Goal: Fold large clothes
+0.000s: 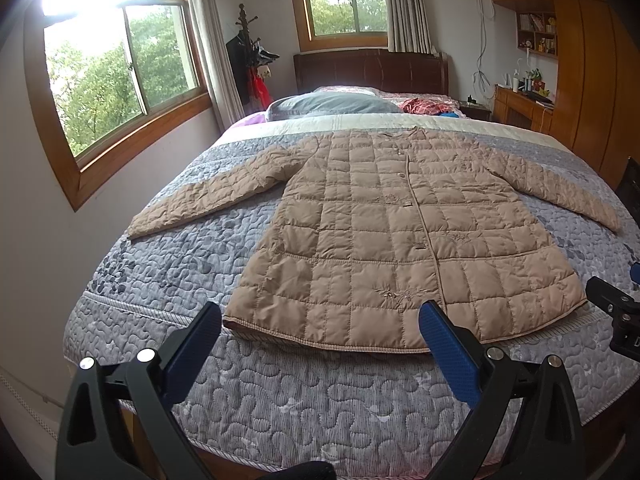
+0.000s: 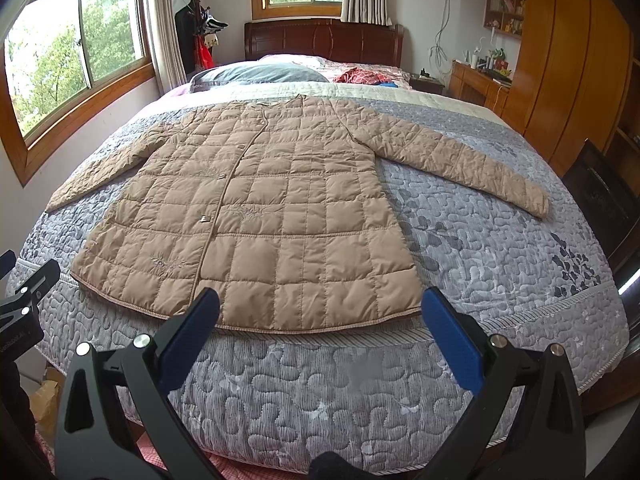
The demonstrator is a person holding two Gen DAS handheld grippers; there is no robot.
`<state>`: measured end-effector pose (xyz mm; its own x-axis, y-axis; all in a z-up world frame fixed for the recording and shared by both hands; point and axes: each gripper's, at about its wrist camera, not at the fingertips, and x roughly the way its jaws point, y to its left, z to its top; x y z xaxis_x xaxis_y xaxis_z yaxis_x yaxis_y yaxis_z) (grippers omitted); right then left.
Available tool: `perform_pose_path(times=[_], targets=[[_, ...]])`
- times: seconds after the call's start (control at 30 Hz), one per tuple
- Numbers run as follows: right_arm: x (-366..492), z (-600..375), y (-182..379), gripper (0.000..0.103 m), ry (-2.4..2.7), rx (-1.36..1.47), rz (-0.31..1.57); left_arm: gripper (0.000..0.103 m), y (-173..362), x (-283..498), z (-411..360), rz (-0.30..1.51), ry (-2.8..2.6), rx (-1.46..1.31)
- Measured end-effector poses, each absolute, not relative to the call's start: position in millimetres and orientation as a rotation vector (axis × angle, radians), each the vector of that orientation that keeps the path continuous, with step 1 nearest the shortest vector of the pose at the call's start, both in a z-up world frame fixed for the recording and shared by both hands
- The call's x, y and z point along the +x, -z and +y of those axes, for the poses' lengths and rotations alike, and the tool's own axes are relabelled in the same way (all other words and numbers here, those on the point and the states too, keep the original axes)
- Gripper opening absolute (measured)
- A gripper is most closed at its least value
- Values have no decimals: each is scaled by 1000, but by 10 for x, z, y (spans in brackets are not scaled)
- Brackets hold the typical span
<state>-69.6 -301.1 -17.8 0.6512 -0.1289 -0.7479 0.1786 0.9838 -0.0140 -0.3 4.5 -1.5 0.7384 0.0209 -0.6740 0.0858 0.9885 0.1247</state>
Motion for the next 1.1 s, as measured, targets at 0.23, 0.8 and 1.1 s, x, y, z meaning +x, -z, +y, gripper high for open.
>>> perform_pose_path(times=[0.23,0.8,1.1], targets=[[-677,-2970,200,100,171,72,844,99,36,28,32,742,32,160],[322,-4718,465,100,252,340,941,99,540,1670,-781,1003,245,305],[715,-6546,572,100,354,554,968,99,433,2853,-1898,1041,409,220]])
